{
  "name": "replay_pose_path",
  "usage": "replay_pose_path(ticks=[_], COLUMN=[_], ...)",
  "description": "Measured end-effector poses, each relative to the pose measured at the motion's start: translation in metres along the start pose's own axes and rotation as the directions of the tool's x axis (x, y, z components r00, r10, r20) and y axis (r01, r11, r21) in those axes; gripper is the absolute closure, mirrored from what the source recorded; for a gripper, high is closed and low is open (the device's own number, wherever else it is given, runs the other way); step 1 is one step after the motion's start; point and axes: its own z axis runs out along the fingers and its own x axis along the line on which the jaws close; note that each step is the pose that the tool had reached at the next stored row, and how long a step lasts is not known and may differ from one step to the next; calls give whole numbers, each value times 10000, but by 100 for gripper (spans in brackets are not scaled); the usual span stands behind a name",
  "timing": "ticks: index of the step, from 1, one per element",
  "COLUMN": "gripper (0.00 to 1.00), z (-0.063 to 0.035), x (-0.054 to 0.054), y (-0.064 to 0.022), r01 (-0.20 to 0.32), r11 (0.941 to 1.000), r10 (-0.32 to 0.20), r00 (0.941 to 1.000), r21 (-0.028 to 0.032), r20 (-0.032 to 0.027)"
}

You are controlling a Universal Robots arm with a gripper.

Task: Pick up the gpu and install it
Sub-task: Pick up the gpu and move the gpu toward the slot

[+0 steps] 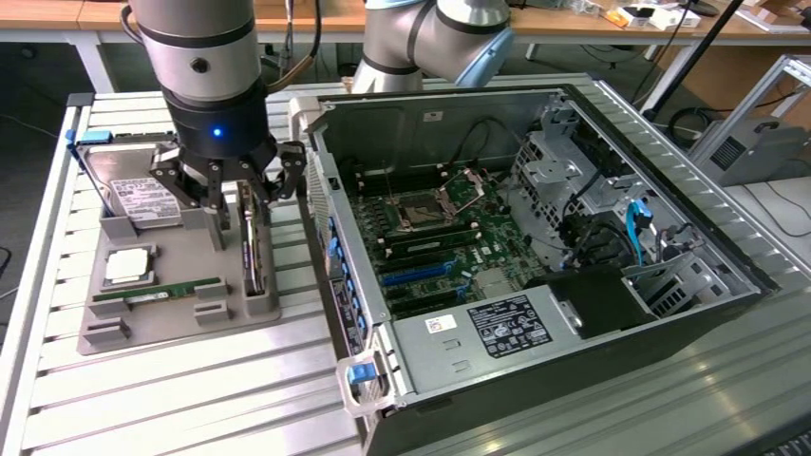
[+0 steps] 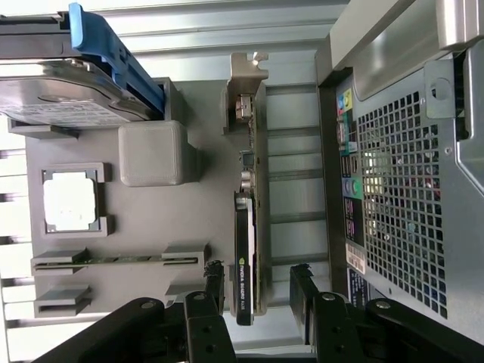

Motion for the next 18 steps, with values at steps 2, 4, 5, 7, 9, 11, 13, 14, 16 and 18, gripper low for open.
replay_pose_path(ticks=[2, 4, 5, 7, 9, 11, 13, 14, 16, 18], gripper=[52, 52, 52, 52, 52, 52, 52, 52, 52, 52], z=[8, 13, 16, 21, 26, 31, 35, 38, 44, 50], x=[0, 0, 0, 1, 1, 1, 1, 1, 1, 1], y=[0, 0, 0, -1, -1, -1, -1, -1, -1, -1], r01=[0, 0, 0, 0, 0, 0, 0, 0, 0, 0], r11=[10000, 10000, 10000, 10000, 10000, 10000, 10000, 10000, 10000, 10000], r10=[0, 0, 0, 0, 0, 0, 0, 0, 0, 0], r00=[10000, 10000, 10000, 10000, 10000, 10000, 10000, 10000, 10000, 10000], r21=[0, 0, 0, 0, 0, 0, 0, 0, 0, 0], r20=[-1, 0, 0, 0, 0, 0, -1, 0, 0, 0])
